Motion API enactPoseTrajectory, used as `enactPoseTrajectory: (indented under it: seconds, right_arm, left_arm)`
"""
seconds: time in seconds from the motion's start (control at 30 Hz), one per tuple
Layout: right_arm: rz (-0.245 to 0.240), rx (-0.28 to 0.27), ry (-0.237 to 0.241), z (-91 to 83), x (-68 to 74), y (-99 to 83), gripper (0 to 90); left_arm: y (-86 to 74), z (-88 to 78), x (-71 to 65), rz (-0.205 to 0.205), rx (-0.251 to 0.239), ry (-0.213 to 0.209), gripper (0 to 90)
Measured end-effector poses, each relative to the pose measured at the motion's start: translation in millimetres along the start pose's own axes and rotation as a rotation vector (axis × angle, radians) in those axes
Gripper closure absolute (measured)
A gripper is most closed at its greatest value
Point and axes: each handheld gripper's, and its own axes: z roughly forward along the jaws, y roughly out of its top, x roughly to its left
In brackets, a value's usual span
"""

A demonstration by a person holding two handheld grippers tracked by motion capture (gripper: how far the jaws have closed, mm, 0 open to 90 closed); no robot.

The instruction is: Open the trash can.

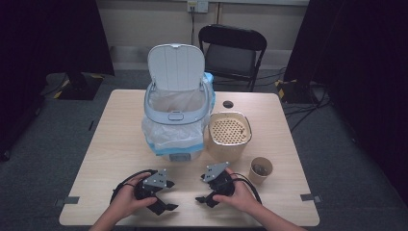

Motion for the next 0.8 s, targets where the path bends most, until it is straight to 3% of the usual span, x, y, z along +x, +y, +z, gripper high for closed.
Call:
enactPoseTrajectory:
  seconds: [0.1,0.2,0.37,0.47,0.5,0.8]
  right_arm:
    - [0.017,0.006,0.010,-6.6,-1.2,-4.7,13.9]
    - [0.006,0.017,0.013,-13.2,-0.6,-9.5,13.8]
    - [0.004,0.019,0.014,-21.9,1.5,-12.6,14.1]
    - [0.001,0.014,0.016,-29.3,2.1,-14.6,14.2]
    - [0.006,0.009,0.017,-33.8,1.3,-16.4,14.2]
    - [0.042,0.012,0.016,-48.8,-0.9,-31.1,14.2]
  left_arm:
    - [-2.5,0.8,0.5,0.022,0.019,0.008,19.7]
    - [-5.1,3.3,-0.1,0.014,0.013,0.012,19.7]
    - [-7.3,5.5,1.3,0.041,0.003,0.019,18.4]
    - [-8.7,6.5,0.6,0.065,-0.002,0.015,15.3]
    - [-9.1,6.8,-0.6,0.096,0.008,0.019,14.6]
    - [-11.8,12.2,-5.7,0.111,-0.003,0.002,1.7]
